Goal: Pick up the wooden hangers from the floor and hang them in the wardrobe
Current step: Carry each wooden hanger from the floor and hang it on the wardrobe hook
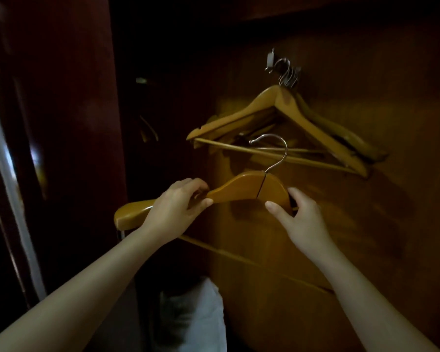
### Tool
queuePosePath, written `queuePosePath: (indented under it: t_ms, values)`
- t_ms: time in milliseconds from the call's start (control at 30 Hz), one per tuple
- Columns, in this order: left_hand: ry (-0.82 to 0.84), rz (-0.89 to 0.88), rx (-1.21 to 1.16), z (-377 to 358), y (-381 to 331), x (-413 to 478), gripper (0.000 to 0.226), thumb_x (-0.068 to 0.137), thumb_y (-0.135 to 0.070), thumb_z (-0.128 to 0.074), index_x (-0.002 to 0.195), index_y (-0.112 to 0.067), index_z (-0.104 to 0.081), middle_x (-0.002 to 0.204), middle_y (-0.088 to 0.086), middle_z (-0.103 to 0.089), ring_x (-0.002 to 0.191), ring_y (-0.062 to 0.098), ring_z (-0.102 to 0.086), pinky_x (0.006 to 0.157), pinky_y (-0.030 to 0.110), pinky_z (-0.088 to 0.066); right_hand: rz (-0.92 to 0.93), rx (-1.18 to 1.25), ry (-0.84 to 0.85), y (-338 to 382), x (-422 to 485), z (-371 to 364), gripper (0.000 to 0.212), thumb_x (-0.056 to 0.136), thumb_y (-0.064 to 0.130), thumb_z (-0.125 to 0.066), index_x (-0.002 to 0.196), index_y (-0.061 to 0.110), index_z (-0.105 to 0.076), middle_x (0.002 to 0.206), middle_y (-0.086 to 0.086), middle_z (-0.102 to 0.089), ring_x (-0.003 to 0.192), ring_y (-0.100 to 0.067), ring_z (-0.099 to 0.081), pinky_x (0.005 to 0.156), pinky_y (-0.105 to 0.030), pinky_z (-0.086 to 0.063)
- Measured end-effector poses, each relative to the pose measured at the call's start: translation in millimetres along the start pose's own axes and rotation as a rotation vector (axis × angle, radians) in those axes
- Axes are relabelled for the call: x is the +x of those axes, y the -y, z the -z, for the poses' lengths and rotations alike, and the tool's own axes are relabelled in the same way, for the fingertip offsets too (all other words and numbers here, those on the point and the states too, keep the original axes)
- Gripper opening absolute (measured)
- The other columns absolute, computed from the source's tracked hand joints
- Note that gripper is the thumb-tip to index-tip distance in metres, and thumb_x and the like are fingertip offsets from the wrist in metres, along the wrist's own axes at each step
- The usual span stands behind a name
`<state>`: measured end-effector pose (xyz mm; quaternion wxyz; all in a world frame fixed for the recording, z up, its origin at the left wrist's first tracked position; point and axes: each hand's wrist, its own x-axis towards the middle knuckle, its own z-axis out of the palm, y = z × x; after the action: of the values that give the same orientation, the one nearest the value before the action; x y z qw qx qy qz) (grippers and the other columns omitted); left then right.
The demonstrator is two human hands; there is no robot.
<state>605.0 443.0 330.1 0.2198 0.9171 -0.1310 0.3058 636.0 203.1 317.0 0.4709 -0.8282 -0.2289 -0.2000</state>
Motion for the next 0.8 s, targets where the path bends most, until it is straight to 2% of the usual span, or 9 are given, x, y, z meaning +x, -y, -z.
queuePosePath:
  t_ms: [133,267,333,433,533,667,800]
  values:
    - [-0.067,-0.067,0.050,7,-7,46,0.026,0.091,-0.030,-0.055,0.116,-0.021,-0.055,0.108,-0.007,-0.055,0.100,0.009,-0.052,0.080,0.021,-0.044,0.066,-0.073,-0.131,10,36,19,0.036,0.085,0.045,-0.057,0.117,0.028,-0.054,0.107,0.008,-0.061,0.108,-0.020,-0.056,0.093,-0.045,-0.049]
    - [-0.136,-0.160,0.070,11,-15,95,0.027,0.091,-0.031,-0.055,0.115,-0.021,-0.056,0.110,-0.007,-0.056,0.101,0.008,-0.053,0.080,0.020,-0.045,0.082,-0.106,-0.235,18,69,40,0.051,0.085,0.045,-0.057,0.132,0.029,-0.043,0.126,0.006,-0.052,0.123,-0.023,-0.047,0.100,-0.045,-0.045]
    - [-0.163,-0.195,0.078,14,-21,117,0.026,0.090,-0.031,-0.056,0.114,-0.021,-0.056,0.109,-0.008,-0.056,0.097,0.005,-0.052,0.077,0.017,-0.042,0.101,-0.108,-0.277,22,85,51,0.052,0.086,0.043,-0.057,0.134,0.031,-0.041,0.128,0.005,-0.052,0.121,-0.020,-0.049,0.098,-0.041,-0.046]
    - [-0.200,-0.257,0.108,16,-30,152,0.022,0.089,-0.029,-0.059,0.110,-0.022,-0.056,0.104,-0.010,-0.055,0.090,0.004,-0.051,0.067,0.009,-0.038,0.123,-0.155,-0.332,31,109,70,0.049,0.088,0.034,-0.059,0.133,0.027,-0.042,0.113,0.009,-0.050,0.107,-0.011,-0.047,0.087,-0.030,-0.042]
    - [-0.251,-0.294,0.150,12,-35,187,0.021,0.089,-0.027,-0.059,0.109,-0.023,-0.054,0.104,-0.011,-0.052,0.089,0.003,-0.047,0.063,0.006,-0.032,0.119,-0.190,-0.354,36,138,85,0.047,0.089,0.031,-0.060,0.133,0.028,-0.043,0.113,0.011,-0.049,0.111,-0.013,-0.047,0.092,-0.037,-0.044]
    - [-0.270,-0.296,0.162,2,-31,223,0.027,0.088,-0.029,-0.060,0.113,-0.024,-0.051,0.106,-0.009,-0.052,0.091,0.003,-0.047,0.062,0.008,-0.031,0.107,-0.234,-0.348,37,174,91,0.051,0.089,0.032,-0.059,0.136,0.029,-0.041,0.131,0.004,-0.051,0.125,-0.024,-0.045,0.102,-0.049,-0.042]
    - [-0.269,-0.252,0.154,-9,-21,247,0.029,0.088,-0.028,-0.062,0.114,-0.024,-0.051,0.105,-0.009,-0.051,0.093,0.005,-0.048,0.060,0.008,-0.031,0.063,-0.291,-0.344,39,202,90,0.053,0.090,0.032,-0.058,0.139,0.025,-0.040,0.137,-0.001,-0.049,0.129,-0.028,-0.041,0.106,-0.047,-0.038]
